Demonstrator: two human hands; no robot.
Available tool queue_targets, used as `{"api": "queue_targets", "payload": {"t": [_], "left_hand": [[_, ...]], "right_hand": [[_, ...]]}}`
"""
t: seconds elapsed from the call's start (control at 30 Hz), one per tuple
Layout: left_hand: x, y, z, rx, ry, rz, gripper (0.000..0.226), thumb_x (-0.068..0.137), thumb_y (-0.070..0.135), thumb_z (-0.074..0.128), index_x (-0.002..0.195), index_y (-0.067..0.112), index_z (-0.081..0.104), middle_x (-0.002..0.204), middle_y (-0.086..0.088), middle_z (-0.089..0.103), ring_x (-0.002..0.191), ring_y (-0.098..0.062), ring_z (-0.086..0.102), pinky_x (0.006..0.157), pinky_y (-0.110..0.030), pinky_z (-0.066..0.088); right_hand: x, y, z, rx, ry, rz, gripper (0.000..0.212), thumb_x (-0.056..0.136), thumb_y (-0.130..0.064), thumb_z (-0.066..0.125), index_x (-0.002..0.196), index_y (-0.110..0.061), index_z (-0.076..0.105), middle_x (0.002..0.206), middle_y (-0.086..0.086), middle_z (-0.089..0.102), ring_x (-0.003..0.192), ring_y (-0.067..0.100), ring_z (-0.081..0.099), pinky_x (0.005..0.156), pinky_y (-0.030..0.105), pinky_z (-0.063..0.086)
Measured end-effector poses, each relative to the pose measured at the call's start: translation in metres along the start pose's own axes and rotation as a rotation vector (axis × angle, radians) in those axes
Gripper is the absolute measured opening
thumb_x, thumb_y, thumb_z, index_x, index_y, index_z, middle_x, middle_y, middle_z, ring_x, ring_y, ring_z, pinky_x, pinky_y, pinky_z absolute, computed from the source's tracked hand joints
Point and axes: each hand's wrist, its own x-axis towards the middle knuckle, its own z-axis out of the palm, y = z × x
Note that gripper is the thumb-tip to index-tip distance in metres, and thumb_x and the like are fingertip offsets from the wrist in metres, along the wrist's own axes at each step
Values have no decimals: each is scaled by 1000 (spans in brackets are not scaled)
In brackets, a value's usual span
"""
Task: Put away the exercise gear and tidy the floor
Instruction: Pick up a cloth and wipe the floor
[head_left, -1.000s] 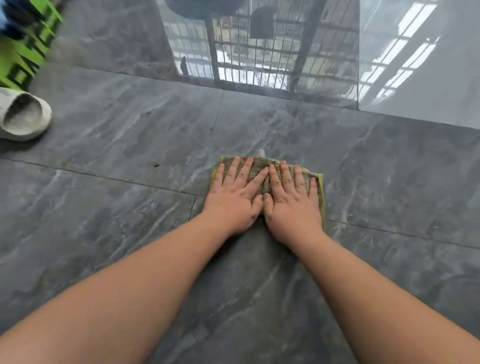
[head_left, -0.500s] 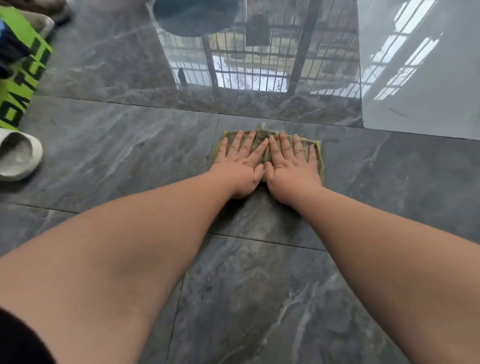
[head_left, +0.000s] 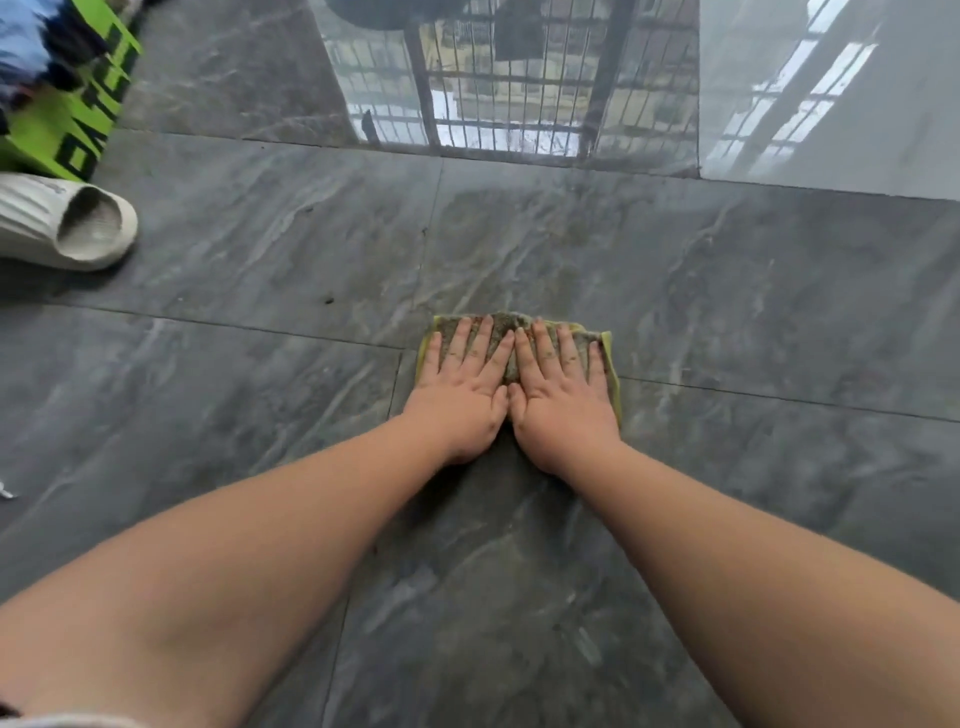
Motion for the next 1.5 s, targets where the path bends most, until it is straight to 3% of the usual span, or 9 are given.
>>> {"api": "queue_targets", "payload": {"t": [0.2, 0.3, 0.37, 0.63, 0.87, 1.0, 1.17, 1.33, 1.5], "left_hand": [[-122, 21, 65, 1, -14, -62, 65, 97, 43, 12, 147, 24, -26, 159, -6, -29, 146, -27, -29, 117, -55, -17], [-185, 22, 100, -48, 37, -36, 71, 93, 44, 26, 155, 21, 1, 165, -11, 1, 151, -31, -6, 118, -58, 0], [-217, 17, 116, -44, 48, -13, 73, 91, 45, 36, 155, 23, 11, 163, -12, 14, 151, -34, 9, 115, -60, 10], [-254, -31, 133, 0, 71, 14, 76, 84, 55, 43, 154, 34, 20, 162, -12, 20, 149, -36, 16, 114, -62, 17], [-187, -91, 97, 4, 134, -45, 75, 88, 61, 33, 154, 44, 3, 165, -7, 6, 151, -33, -1, 118, -60, 8], [-108, -135, 54, 62, 107, -37, 71, 85, 67, 13, 144, 53, -25, 162, 1, -22, 147, -28, -25, 119, -56, -9], [-6, -175, 3, 44, 144, -56, 70, 82, 68, 9, 145, 54, -19, 164, 1, -16, 149, -28, -19, 119, -56, -6], [74, -211, -40, 18, 145, -74, 67, 92, 64, 22, 148, 53, -12, 164, 2, -16, 149, -28, -18, 119, -56, -7], [109, -228, -62, -9, 125, -102, 66, 94, 62, 24, 148, 52, -11, 164, 2, -18, 149, -27, -20, 119, -55, -9]], "right_hand": [[-115, -30, 44, 30, -51, -86, 66, 99, -46, 22, 152, -28, -12, 162, -4, -13, 150, 22, -15, 119, 51, -11], [-178, -48, 71, 55, -36, -85, 69, 94, -45, 35, 155, -23, 14, 163, 1, 11, 151, 27, 7, 118, 55, 6], [-210, -60, 86, 53, -56, -83, 70, 91, -46, 39, 155, -20, 23, 162, 3, 17, 151, 28, 11, 117, 57, 12], [-231, -108, 103, 25, -94, -94, 74, 87, -52, 43, 151, -16, 32, 160, 8, 21, 149, 34, 17, 114, 64, 15], [-134, -118, 76, 6, -24, -101, 76, 85, -66, 41, 153, -36, 26, 162, 1, 18, 150, 36, 8, 116, 65, 4], [-47, -121, 42, -32, -31, -81, 73, 89, -71, 17, 152, -45, -10, 161, -6, -19, 148, 31, -23, 113, 61, -18], [65, -118, 5, -26, 13, -72, 72, 89, -71, 13, 152, -45, -12, 163, -8, -17, 148, 28, -23, 114, 59, -17], [161, -118, -26, -50, -36, -85, 72, 90, -72, 13, 152, -44, -12, 163, -7, -19, 148, 28, -23, 114, 60, -15], [205, -123, -42, -63, -40, -95, 72, 91, -70, 14, 153, -41, -11, 163, -6, -19, 148, 28, -22, 115, 61, -14]]}}
